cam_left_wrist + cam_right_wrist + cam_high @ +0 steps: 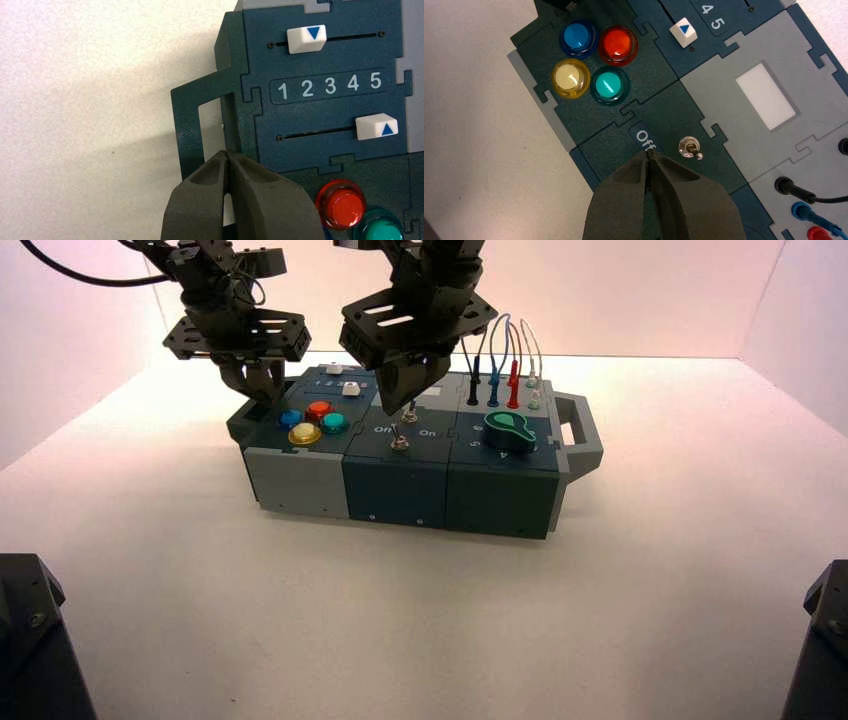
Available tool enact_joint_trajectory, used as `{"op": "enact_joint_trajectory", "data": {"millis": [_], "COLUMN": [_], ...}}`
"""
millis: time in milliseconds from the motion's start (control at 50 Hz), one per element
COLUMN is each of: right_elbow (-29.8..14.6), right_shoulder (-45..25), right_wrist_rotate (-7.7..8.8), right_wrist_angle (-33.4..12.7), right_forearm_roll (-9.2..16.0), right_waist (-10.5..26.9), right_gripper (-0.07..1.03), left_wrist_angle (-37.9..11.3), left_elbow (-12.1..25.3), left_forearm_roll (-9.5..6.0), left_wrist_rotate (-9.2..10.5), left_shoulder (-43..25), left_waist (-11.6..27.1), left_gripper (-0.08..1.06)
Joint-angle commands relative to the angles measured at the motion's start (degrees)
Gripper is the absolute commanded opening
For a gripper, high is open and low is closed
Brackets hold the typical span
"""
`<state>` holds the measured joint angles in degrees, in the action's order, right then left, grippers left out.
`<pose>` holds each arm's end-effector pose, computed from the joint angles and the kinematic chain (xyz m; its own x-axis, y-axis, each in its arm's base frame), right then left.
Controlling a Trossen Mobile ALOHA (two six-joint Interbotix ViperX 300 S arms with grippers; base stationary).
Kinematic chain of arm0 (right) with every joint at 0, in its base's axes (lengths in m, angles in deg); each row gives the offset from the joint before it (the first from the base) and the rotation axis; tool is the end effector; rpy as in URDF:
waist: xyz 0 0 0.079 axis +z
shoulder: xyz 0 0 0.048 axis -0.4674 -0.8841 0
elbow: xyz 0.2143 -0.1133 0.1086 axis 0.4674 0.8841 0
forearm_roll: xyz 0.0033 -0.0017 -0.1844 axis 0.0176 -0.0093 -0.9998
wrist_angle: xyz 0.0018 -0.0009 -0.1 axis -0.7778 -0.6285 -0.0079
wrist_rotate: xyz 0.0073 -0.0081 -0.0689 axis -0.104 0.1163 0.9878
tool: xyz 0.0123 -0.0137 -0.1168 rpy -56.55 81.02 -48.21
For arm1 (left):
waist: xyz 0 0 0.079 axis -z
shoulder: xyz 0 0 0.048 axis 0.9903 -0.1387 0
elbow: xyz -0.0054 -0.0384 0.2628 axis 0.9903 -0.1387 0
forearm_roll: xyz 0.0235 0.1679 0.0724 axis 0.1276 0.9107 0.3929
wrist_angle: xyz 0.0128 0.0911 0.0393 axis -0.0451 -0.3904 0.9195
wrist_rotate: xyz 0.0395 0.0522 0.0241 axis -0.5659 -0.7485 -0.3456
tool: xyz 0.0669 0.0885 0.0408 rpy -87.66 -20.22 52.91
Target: Flip the bottom switch on with the right gripper.
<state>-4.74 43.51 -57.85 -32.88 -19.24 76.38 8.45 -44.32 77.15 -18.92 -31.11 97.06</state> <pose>0.2574 0.2996 0.0165 0.2526 0.3296 -0.9097 -0.7353 0.6765 0.0410 0.3238 -0.1002 -0.0299 0.3021 -0.1521 -0.9411 0.2501 0.9653 -0.0757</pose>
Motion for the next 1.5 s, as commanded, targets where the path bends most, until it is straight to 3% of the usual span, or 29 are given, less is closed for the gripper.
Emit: {"op": "enact_joint_trajectory", "data": {"millis": [20, 1500], "right_elbow": [-1.1, 3.6], "right_shoulder": [0.9, 1.3], "right_wrist_rotate": [0.18, 0.18], "right_wrist_angle": [0.1, -1.1], "right_forearm_roll": [0.4, 0.5], "right_waist": [1.0, 1.2], "right_gripper": [-0.02, -0.02], "left_wrist_angle": [0.2, -0.7], "left_elbow": [0.7, 1.1], "left_forearm_roll": [0.26, 0.26], "left_wrist_rotate": [-0.18, -0.18], "left_shoulder": [0.3, -0.5], "left_waist": [-0.7, -0.8], "left_gripper": [-0.03, -0.03]}}
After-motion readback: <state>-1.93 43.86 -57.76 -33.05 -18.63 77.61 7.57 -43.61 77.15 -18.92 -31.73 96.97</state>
